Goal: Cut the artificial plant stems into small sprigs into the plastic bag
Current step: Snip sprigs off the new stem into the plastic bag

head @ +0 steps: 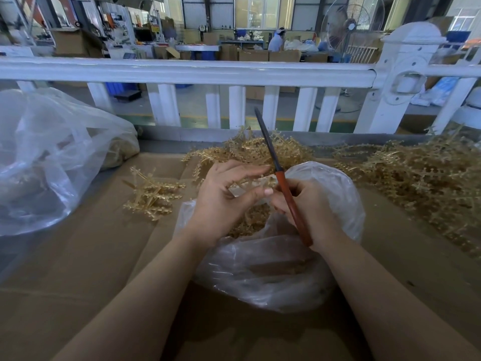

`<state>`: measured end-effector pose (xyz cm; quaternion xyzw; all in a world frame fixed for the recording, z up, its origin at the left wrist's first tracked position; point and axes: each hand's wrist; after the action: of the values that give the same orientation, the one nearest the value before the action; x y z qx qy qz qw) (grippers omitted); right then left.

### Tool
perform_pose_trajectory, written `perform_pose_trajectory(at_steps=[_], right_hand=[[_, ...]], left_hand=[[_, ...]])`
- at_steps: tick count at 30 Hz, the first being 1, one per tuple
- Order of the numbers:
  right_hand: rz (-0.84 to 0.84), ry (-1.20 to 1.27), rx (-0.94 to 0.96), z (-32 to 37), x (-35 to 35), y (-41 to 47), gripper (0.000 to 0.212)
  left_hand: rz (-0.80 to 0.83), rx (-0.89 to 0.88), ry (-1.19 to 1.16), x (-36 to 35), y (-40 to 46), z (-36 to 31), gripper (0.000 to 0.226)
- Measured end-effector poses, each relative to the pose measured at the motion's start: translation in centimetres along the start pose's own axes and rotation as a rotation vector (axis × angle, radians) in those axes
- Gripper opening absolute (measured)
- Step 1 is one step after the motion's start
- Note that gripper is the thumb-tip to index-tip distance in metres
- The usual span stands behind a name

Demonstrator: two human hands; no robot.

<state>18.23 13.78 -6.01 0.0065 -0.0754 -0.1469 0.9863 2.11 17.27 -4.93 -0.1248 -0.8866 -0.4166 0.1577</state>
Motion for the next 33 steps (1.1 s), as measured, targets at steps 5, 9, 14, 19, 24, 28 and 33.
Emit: perform_pose_trajectory(at_steps=[5,9,14,19,24,28,33], right_hand=[[0.046,-0.032,0.019,-0.2,-0.4,0.0,0.022],[0.062,-0.063,0.028,0.0,-0.4,-0.5,0.014],[0.114,0.129,0.016,0.6,0.1,-0.9,0.012],[0.248,0.288,0.057,0.5,0.5,-0.8,0.019],[0.264,0.277,0.065,-0.1,0.7,-0.4,0.019],[0.274,0.28,0.045,-0.3,0.8,-0.2,0.02],[0.253,0.311,0.066,-0.4,0.8,-0.3,0.029]], left_hand=[[-0.073,0.082,-0.061,-0.1,0.0,0.3,0.025],[-0.057,0.189,-0.351,0.0,0.1,0.7,0.017],[-0.033,0.353,-0.523,0.4,0.4,0.8,0.022],[0.005,0.418,-0.592,0.7,0.5,1.1,0.021],[-0.012,0.388,-0.578,0.7,0.5,0.6,0.021],[-0.053,0.393,-0.553,0.5,0.6,0.2,0.024],[-0.256,0.4,-0.419,0.5,0.5,0.4,0.024]])
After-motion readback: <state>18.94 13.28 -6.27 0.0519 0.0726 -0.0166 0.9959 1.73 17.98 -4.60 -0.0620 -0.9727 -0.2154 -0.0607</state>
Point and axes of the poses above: each hand's wrist, its own y-axis towards the middle knuckle, its own x-axis out of the back of the hand, z = x × y, and after that the axes turned 4 degrees about -x, right-handed
